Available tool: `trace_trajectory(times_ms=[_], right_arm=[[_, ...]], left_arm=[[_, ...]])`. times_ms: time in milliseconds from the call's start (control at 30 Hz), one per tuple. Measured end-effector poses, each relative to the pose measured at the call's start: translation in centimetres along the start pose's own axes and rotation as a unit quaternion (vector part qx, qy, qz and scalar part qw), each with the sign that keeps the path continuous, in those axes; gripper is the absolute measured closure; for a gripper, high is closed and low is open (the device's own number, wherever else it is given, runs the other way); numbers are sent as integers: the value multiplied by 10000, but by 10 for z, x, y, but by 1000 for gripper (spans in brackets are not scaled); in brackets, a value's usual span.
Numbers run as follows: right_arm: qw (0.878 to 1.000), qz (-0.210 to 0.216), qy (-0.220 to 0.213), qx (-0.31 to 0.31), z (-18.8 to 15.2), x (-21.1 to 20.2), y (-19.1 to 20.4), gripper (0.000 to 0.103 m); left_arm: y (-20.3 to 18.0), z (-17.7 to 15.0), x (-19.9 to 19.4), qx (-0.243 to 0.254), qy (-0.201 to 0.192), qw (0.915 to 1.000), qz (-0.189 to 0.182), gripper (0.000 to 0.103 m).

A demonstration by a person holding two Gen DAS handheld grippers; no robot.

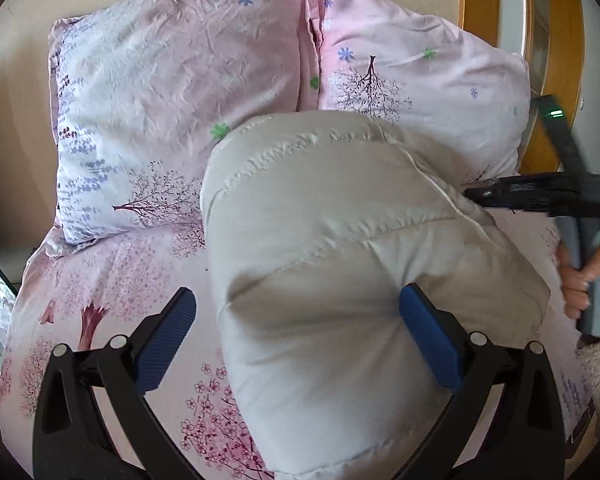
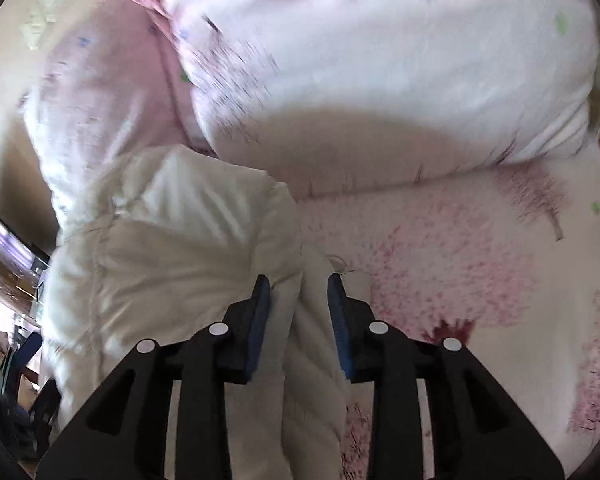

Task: Fold large clothes

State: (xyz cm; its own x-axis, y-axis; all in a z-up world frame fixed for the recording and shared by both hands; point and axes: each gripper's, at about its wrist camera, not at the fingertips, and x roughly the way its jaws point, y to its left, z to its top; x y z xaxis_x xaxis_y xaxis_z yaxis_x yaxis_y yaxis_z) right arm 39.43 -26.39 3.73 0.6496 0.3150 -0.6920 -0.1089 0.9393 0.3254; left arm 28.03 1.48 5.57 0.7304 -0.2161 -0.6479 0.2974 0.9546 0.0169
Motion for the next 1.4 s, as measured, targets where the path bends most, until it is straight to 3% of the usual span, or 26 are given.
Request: trace_trajectory(times_ms=[67, 167, 300, 367, 533, 600, 633, 700, 800, 933, 1400], right_arm=[[9991, 57, -335, -244, -15, -25, 9, 72], [9975, 214, -485, -469, -37, -42, 19, 72], [9959, 71, -336, -832, -66, -38, 30, 72], [9968, -4, -54, -794, -73, -21, 26, 72], [9983, 107, -40, -579, -75, -8, 17, 66], [9985, 75, -186, -513, -76, -22, 16, 54], [9983, 46, -332, -475, -78, -32, 15, 34], [9962, -51, -724, -472, -86, -54, 15, 13], [9902, -141, -1234, -637, -101, -84, 21, 1], [9851, -271, -1467, -859, -122, -108, 29, 1], [9889, -481, -987, -998, -166, -122, 56, 1]], left_arm=[[-2, -1, 0, 42, -2, 10000, 45, 2], [-4, -1, 1, 46, 21, 10000, 61, 2], [-1, -1, 2, -3, 33, 10000, 51, 2], [0, -2, 3, -25, 35, 10000, -5, 2], [2, -3, -7, -169, -99, 9995, -227, 2], [6, -7, -20, -307, -304, 9986, -312, 2], [10, -10, -31, -391, -466, 9977, -296, 2], [13, -16, -48, -494, -691, 9962, -213, 2], [13, -31, -69, -552, -756, 9956, 82, 2], [9, -59, -85, -554, -658, 9952, 474, 2], [5, -108, -95, -674, 47, 9948, 757, 2]])
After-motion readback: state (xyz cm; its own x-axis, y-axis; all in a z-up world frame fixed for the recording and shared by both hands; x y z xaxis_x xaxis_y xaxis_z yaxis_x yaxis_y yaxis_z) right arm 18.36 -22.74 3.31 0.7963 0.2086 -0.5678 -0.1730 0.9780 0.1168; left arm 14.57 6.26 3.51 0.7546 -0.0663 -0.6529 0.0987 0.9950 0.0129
